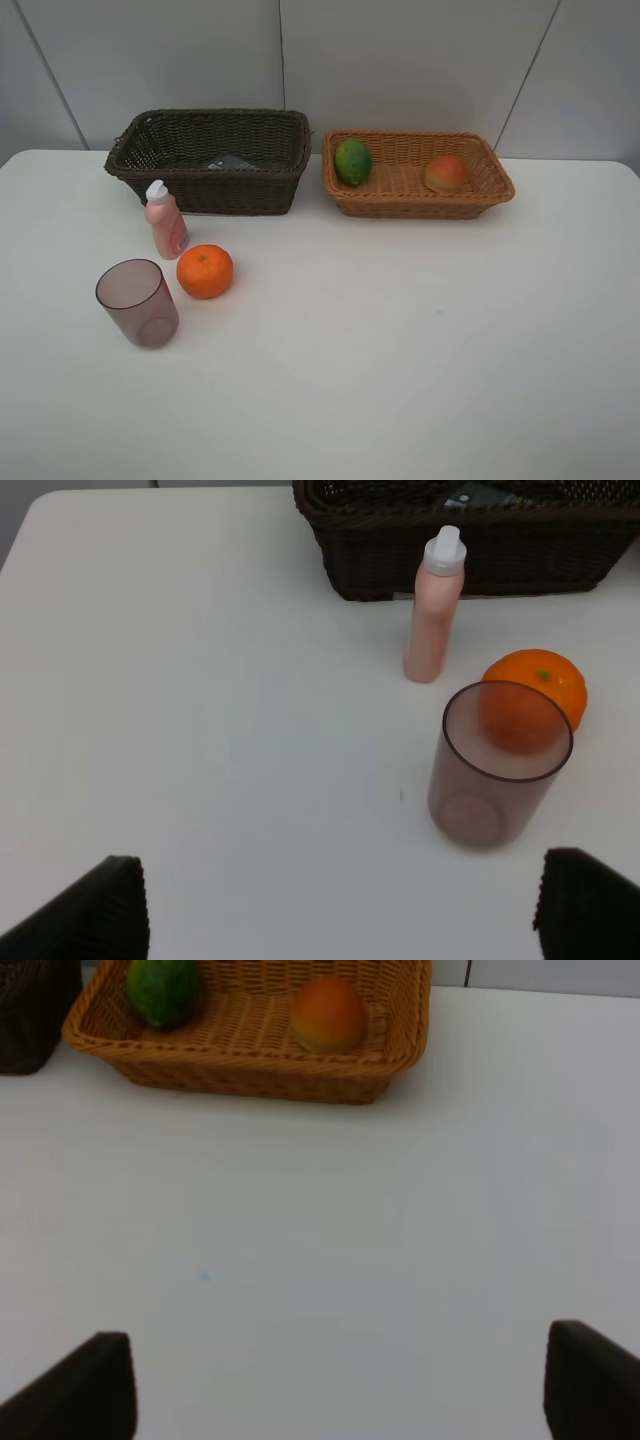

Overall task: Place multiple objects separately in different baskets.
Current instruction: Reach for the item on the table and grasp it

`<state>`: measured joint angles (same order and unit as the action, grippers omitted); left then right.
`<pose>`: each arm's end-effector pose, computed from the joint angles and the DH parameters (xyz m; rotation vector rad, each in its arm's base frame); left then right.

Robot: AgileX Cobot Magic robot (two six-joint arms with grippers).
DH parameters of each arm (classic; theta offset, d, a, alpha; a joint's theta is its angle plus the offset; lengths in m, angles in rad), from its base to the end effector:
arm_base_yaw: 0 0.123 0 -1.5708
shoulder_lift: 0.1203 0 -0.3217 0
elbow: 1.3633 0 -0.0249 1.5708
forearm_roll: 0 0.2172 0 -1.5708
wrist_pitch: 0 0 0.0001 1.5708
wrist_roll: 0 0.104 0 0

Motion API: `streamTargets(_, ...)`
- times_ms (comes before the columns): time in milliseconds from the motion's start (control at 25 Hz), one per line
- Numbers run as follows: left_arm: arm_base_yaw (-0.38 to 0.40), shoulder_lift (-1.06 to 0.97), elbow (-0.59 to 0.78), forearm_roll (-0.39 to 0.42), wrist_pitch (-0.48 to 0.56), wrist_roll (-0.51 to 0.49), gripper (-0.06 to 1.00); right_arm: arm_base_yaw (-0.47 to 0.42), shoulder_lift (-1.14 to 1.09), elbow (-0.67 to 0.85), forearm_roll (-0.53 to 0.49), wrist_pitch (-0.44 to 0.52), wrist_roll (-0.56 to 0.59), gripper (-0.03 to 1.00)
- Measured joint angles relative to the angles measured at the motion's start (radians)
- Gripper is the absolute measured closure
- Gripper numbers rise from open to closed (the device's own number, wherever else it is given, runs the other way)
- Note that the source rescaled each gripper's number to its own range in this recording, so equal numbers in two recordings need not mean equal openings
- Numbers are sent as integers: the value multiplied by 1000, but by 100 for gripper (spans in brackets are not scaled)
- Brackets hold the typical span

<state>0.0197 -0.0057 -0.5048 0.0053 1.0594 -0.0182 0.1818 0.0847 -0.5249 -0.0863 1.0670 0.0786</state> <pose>-0.0610 -0.0007 0.2562 -0.0388 2.0321 0.0073 -0.0486 -0.0169 0.2661 -0.1075 2.1048 0.0514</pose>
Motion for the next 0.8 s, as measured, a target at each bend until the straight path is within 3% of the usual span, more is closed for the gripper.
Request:
streamTargets(240,0,0,0,0,0,0,-6,-16,-74,0,0,-6,0,9)
streamTargets(520,0,0,0,0,0,0,-6,-158,-88,3,0,-6,-12,9)
streamTargets(800,0,0,0,0,0,0,-6,-165,-89,3,0,-6,-15,9)
